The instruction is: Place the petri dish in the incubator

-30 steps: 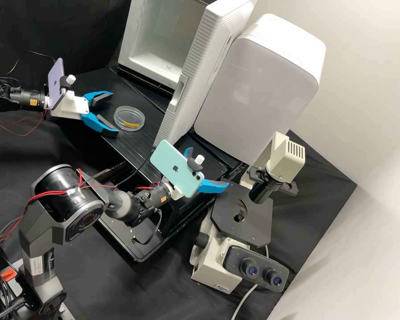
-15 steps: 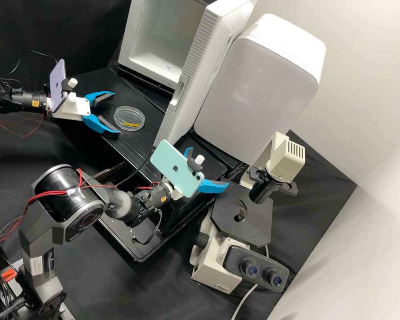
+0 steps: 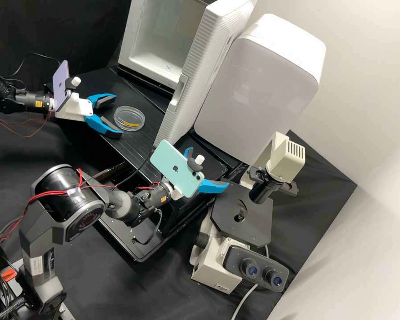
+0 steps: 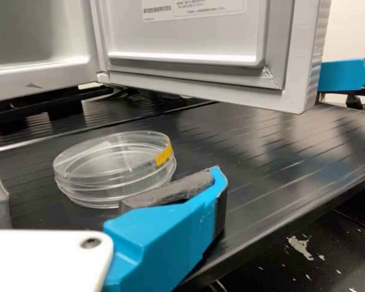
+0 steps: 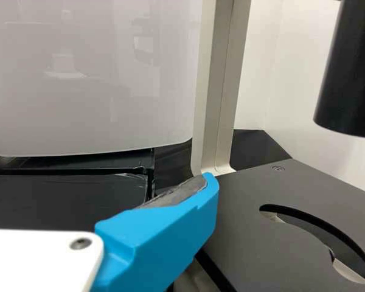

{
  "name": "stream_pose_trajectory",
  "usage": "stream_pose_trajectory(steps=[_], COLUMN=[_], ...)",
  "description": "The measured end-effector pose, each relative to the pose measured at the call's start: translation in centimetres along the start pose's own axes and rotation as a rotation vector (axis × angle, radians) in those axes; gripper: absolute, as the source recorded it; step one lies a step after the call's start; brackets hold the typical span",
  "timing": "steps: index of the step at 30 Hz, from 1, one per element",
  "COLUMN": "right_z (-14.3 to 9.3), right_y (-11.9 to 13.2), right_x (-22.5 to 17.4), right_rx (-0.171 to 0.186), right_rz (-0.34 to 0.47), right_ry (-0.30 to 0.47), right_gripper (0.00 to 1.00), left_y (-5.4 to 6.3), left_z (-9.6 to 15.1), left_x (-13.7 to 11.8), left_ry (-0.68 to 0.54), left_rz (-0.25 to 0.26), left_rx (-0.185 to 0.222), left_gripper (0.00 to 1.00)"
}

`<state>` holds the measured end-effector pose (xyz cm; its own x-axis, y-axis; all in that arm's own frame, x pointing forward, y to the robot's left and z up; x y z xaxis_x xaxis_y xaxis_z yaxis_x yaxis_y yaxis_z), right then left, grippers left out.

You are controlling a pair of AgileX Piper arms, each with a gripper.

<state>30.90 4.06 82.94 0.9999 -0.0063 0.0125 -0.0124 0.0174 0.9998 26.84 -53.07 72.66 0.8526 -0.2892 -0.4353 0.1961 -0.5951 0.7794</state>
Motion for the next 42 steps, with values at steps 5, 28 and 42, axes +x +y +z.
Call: stream_pose_trajectory(steps=[5, 28, 42], right_z=[0.0, 0.0, 0.0], right_y=[0.0, 0.0, 0.0], right_x=[0.0, 0.0, 0.0], right_rx=[0.000, 0.000, 0.000], right_rz=[0.000, 0.000, 0.000], right_ry=[0.000, 0.000, 0.000], right_gripper=[1.00, 1.00, 1.00], left_y=[0.2, 0.9, 0.5], left_z=[0.1, 0.1, -0.2], left_x=[0.6, 1.8, 3.1], left_ry=[-0.016, -0.027, -0.066], left_rz=[-0.009, -0.015, -0.046], left_rx=[0.010, 0.060, -0.052], left_gripper=[1.00, 1.00, 1.00])
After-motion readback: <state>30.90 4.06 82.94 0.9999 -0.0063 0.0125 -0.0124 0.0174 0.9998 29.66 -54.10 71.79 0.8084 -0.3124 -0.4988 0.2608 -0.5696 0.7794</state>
